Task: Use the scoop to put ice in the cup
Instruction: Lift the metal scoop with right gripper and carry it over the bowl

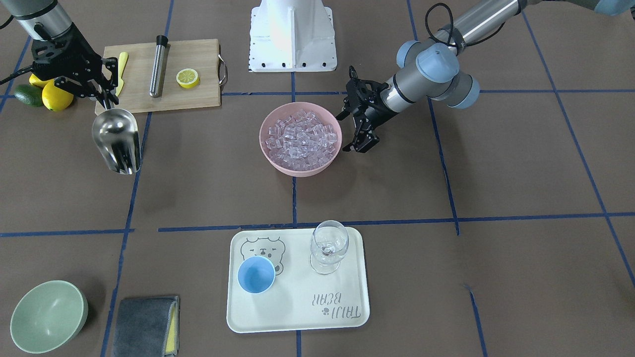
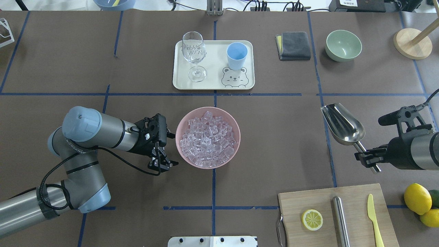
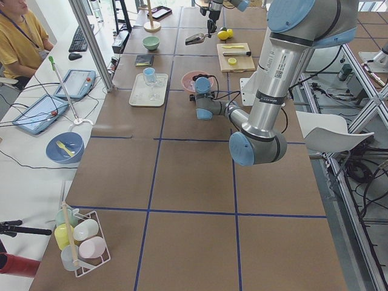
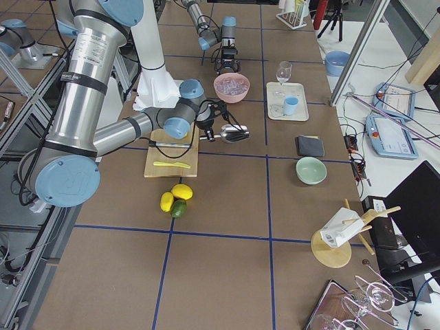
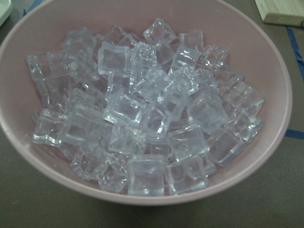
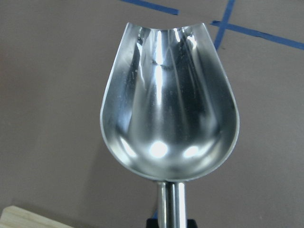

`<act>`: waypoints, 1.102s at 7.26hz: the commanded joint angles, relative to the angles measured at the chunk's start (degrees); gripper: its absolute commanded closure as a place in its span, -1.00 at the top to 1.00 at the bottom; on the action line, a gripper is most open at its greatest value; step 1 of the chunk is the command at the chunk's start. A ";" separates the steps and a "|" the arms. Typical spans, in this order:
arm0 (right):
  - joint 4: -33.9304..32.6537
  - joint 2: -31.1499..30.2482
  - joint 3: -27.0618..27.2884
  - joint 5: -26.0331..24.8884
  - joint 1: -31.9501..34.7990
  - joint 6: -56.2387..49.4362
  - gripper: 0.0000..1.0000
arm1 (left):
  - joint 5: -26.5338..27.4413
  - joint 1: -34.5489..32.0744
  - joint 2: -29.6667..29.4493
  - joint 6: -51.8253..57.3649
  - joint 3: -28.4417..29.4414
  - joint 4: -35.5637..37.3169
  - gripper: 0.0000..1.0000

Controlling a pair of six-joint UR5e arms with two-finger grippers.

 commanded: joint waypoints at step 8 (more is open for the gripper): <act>-61.53 49.82 0.45 3.09 -7.80 -23.43 -1.00 | 0.48 -1.73 -0.16 -0.17 0.97 -0.47 1.00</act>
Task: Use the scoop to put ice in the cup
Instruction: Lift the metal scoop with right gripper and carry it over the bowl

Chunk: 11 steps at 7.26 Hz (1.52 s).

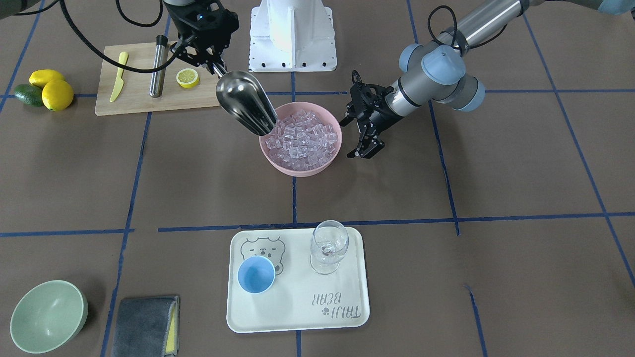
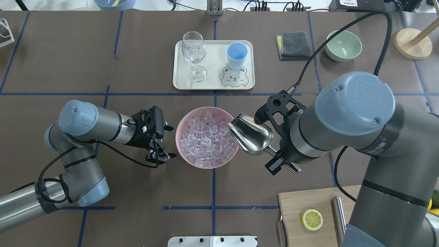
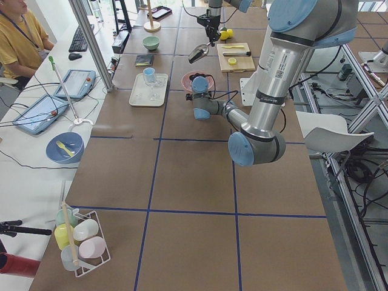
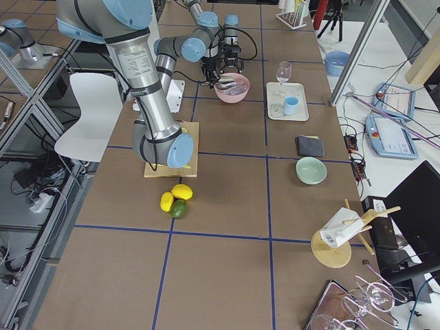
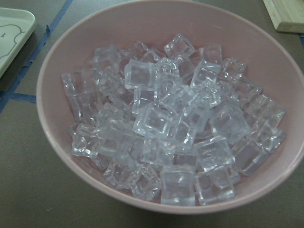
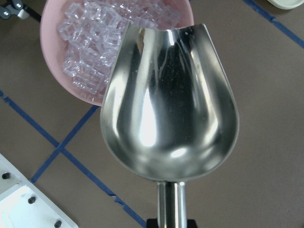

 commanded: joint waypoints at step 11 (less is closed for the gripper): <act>-40.63 33.95 -33.24 -6.84 0.84 -35.22 -1.00 | -0.06 0.44 -0.64 -0.21 1.48 -0.47 1.00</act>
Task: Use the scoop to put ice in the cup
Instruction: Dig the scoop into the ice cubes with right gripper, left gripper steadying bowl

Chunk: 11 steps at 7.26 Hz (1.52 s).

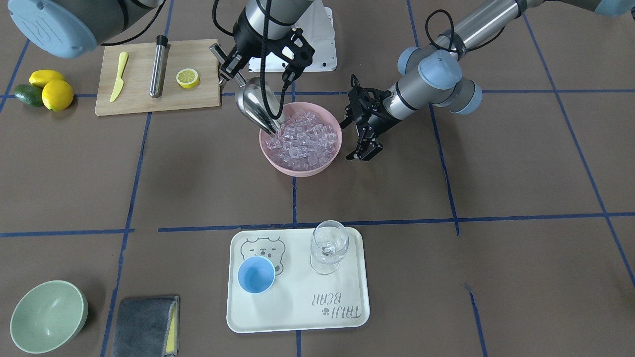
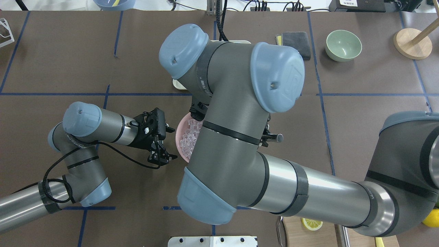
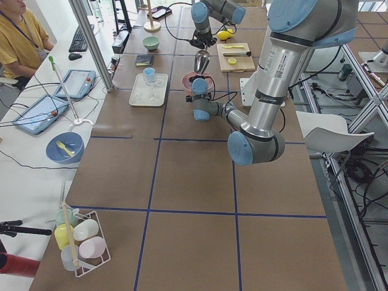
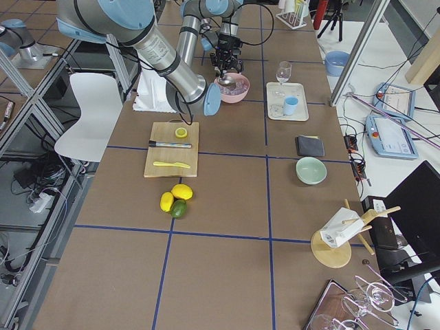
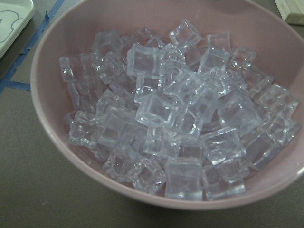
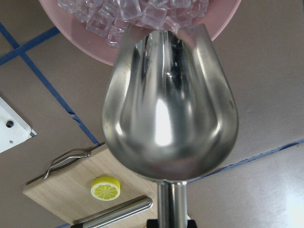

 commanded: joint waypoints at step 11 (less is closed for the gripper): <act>9.91 2.30 -15.69 -0.30 -2.53 -0.90 -1.00 | -0.01 0.18 -0.03 0.00 0.90 -1.33 1.00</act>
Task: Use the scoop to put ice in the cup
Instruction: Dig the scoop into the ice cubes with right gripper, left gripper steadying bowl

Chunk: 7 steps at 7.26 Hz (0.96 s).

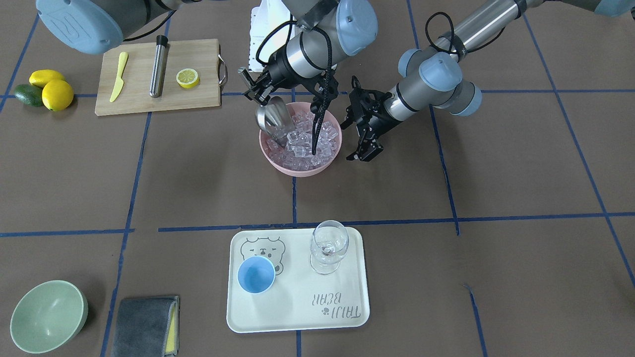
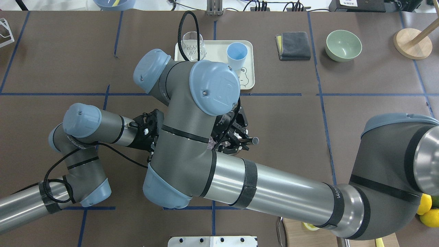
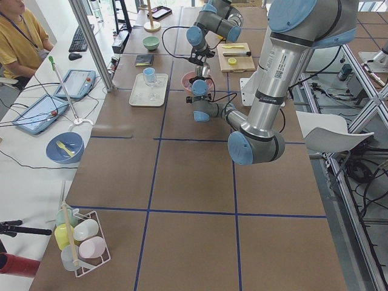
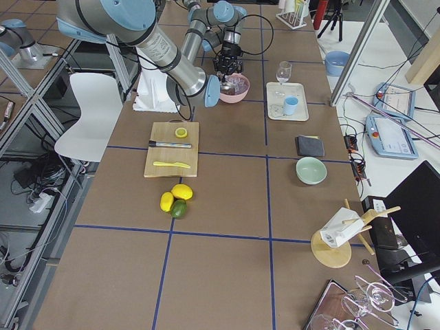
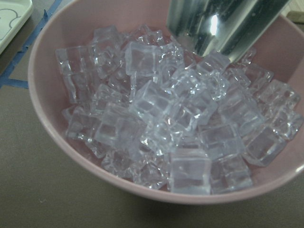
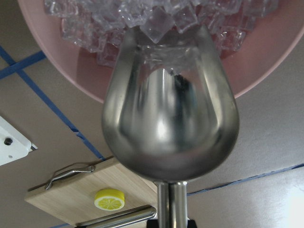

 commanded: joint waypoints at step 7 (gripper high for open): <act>20.38 -14.92 10.71 5.43 1.45 1.11 -1.00 | 0.05 0.12 -0.86 -1.49 -0.40 0.08 1.00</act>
